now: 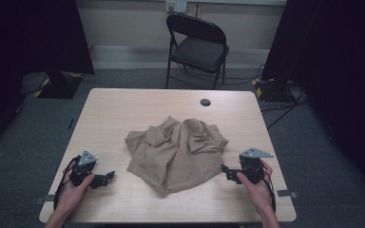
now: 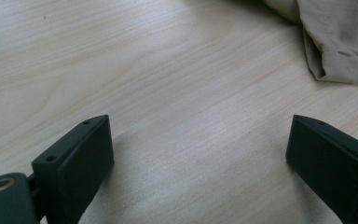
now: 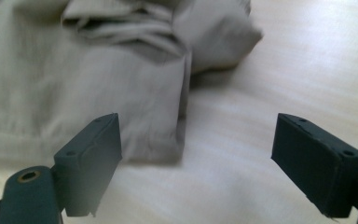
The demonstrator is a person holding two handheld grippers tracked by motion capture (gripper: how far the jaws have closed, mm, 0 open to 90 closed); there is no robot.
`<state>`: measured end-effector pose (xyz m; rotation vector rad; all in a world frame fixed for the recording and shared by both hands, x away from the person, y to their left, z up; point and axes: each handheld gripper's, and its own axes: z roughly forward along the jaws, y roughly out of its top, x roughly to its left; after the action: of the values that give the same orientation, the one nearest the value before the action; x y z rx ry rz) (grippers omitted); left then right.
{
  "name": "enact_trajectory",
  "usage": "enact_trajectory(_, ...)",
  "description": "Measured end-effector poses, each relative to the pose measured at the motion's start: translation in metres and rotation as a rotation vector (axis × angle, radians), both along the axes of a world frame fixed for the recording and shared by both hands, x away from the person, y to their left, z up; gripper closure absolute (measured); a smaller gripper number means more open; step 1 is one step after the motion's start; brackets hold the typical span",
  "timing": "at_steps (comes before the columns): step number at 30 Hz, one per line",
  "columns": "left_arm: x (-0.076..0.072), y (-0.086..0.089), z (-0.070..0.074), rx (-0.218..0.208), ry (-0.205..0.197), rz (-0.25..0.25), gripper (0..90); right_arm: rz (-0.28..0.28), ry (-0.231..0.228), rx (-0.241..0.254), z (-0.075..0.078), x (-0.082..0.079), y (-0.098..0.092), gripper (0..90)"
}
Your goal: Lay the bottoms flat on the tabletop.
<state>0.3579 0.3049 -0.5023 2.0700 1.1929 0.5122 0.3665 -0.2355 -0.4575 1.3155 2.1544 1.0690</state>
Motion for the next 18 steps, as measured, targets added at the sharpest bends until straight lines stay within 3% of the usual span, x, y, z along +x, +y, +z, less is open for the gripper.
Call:
enact_trajectory(6,0.0,0.0,0.0,-0.002,0.0,0.002,6.9,0.036,-0.035,0.035,0.02,0.022,0.014,14.5)
enact_trajectory(11,0.0,0.0,0.0,-0.001,0.0,0.0,6.9,0.102,-0.052,0.052,0.04,0.06,0.043,14.5)
enact_trajectory(12,0.0,0.0,0.0,-0.001,0.0,0.0,6.9,0.102,-0.052,0.052,0.04,0.06,0.043,14.5)
enact_trajectory(13,0.0,0.0,0.0,-0.001,0.0,-0.001,6.8,0.114,-0.049,0.047,0.044,0.074,0.054,14.7)
enact_trajectory(15,0.0,0.0,0.0,0.0,-0.001,-0.001,6.8,0.091,-0.055,0.021,0.048,0.089,0.065,16.1)
enact_trajectory(18,0.0,0.0,0.0,0.002,-0.001,-0.001,6.8,0.112,-0.031,0.031,0.05,0.112,0.079,15.5)
